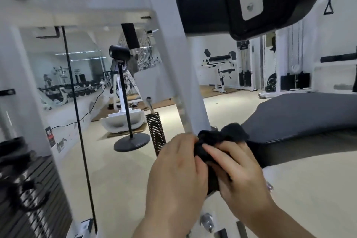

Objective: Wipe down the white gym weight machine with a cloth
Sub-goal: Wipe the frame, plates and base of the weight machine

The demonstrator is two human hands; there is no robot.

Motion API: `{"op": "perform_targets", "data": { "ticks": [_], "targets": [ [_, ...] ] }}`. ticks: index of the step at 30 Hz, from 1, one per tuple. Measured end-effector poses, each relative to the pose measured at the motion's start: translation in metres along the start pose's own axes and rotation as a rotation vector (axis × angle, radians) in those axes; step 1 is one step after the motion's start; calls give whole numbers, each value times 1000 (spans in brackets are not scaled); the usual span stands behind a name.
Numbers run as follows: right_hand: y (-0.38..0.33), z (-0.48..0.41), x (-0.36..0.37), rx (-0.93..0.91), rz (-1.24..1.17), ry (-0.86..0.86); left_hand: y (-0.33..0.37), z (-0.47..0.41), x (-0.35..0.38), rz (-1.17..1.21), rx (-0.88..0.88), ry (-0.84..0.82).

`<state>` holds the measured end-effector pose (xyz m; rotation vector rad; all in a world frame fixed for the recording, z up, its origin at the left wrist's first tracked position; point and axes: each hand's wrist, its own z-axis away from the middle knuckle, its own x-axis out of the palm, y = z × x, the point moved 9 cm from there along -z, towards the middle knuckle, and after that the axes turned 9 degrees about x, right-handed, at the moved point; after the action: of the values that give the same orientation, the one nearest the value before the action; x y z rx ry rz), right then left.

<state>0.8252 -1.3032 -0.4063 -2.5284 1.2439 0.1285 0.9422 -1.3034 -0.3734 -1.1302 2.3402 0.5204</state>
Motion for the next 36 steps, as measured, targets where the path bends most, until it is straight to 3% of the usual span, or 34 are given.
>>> {"op": "perform_targets", "data": {
  "ticks": [3,6,9,12,15,17,20,23,27,32,36],
  "targets": [
    [-5,-20,-4,17,-50,-22,0,-4,-15,-76,40,156],
    [-25,-83,-9,84,-180,74,-6,-10,-44,-128,24,364],
    [-40,-128,-7,129,-268,185,-43,-10,-56,50,-179,462],
    [-42,-95,4,91,-143,186,-79,-7,-34,530,-431,411],
    [-56,-38,23,-119,96,-3,-87,-6,-25,661,-451,379],
    [-59,-49,16,-85,19,42,-89,-6,-20,734,-469,365],
    [-89,-105,7,-105,-77,169,-91,-9,-12,759,-444,323],
    [-109,-117,34,-161,76,56,-91,-9,-9,838,-422,298],
    [-93,-87,31,-130,90,-6,-90,-10,-11,919,-414,293],
    [-112,-123,28,-343,330,14,-87,-8,-8,948,-432,292],
    [-100,-126,32,-402,456,-7,-92,-9,-6,908,-454,302]
  ]
}}
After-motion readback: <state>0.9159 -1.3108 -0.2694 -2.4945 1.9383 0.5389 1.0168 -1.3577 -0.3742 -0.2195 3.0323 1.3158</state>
